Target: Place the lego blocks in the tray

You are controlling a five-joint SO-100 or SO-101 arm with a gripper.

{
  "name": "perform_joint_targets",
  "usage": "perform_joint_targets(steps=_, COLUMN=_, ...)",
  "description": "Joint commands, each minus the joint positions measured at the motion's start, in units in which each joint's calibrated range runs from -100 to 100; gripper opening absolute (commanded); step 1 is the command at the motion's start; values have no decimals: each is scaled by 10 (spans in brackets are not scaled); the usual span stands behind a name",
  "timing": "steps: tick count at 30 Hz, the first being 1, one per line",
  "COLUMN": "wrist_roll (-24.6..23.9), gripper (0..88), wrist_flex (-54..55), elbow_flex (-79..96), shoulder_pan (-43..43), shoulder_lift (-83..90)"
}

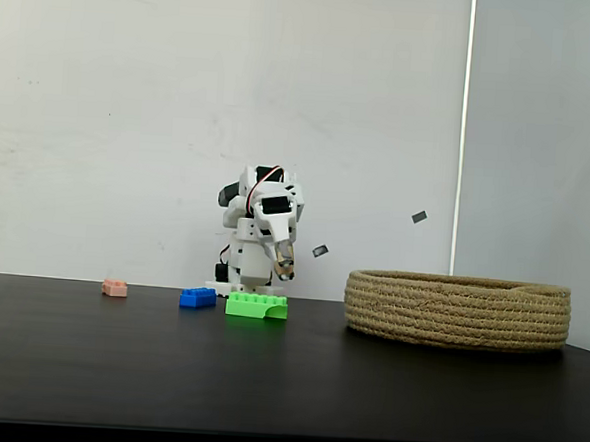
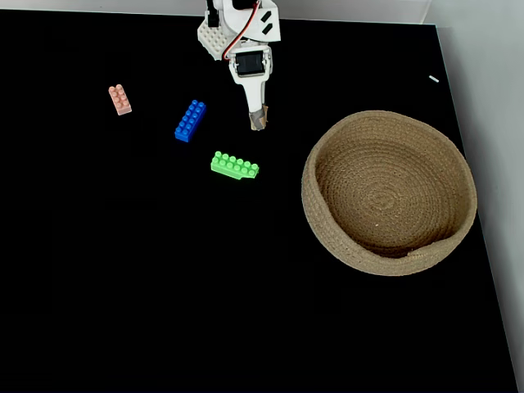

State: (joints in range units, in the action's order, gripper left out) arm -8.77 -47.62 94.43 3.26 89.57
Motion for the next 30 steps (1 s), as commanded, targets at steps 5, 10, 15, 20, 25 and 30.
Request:
perform_joint_targets(steps=5, wrist_roll=-33, gripper=225, wrist_flex=-5, elbow_flex=-212, shoulder_pan=-43, shoulder_lift=-267)
perform_joint_targets(steps=10, wrist_roll=-55, gripper=278, wrist_flex=-5, elbow_flex=-295, shoulder_pan=-66, shoulder_lift=-388)
perform_joint_targets(steps=15, wrist_roll=-48, gripper=329, wrist_flex=-5, elbow_flex=-363, shoulder_pan=-83, shoulder_lift=-487)
perform_joint_targets(steps=20, wrist_roll=-50, gripper=359, wrist_flex=-7, elbow_flex=-418, shoulder_pan=-94, shoulder_lift=-572)
perform_joint_targets(steps=25, wrist_roll=-55, gripper=376, wrist_flex=-7, elbow_flex=-460, shoulder_pan=-99, shoulder_lift=-645)
perform_joint_targets(steps=30, wrist_roll=-55, gripper=376, wrist_flex=-7, elbow_flex=-502, shoulder_pan=-105, shoulder_lift=-713)
